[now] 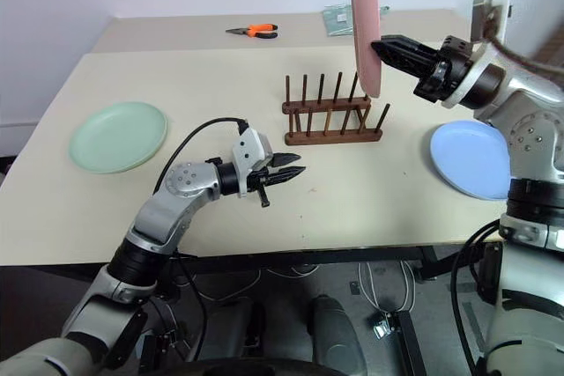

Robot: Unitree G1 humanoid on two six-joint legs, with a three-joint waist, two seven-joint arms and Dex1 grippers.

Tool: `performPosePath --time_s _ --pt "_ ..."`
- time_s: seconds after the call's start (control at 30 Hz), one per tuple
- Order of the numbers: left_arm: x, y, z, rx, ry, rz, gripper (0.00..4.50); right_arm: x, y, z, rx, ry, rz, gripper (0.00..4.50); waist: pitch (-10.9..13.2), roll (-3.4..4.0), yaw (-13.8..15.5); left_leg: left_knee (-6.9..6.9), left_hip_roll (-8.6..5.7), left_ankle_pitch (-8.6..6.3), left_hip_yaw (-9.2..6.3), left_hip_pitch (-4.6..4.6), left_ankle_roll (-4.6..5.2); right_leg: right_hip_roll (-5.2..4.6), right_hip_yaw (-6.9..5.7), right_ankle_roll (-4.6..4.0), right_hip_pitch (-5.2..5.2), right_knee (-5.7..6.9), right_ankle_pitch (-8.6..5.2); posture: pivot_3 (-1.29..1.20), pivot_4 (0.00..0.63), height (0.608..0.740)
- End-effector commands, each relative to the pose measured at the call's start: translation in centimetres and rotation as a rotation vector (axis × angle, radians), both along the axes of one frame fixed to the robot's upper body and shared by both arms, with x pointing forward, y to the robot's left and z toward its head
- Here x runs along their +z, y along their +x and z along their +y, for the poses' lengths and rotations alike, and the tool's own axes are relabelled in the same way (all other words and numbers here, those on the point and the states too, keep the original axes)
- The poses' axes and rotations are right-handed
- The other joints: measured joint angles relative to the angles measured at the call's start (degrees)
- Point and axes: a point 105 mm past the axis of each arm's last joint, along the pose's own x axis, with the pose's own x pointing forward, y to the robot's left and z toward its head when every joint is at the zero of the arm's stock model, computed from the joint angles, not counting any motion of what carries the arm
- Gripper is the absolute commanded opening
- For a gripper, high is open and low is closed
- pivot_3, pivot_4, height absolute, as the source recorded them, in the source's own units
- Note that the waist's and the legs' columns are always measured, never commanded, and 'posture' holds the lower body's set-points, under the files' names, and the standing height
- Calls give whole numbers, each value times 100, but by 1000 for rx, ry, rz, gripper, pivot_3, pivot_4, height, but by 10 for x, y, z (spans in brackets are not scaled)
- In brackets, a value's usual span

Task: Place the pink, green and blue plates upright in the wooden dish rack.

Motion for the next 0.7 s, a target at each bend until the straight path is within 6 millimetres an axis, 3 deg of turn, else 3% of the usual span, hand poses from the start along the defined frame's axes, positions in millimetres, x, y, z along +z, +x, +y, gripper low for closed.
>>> performPosePath --time_s 0.03,0.4,0.7 --pt "12 -1 3 -1 -32 -42 1100 14 0 -5 20 45 -26 71 0 0 0 -2 0 0 0 -1 0 0 0 0 -2 0 0 0 150 740" --pt "21 -18 4 -56 -83 -14 1100 5 23 -13 35 55 69 71 0 1 -5 -6 0 0 1 -7 0 -1 0 0 -8 -6 0 0 150 740" --pt "21 -18 7 -45 -77 -12 1100 1 46 -20 -4 126 173 71 1 1 -5 -12 -1 -1 3 -8 -1 -2 1 -1 -9 -12 0 0 150 740"
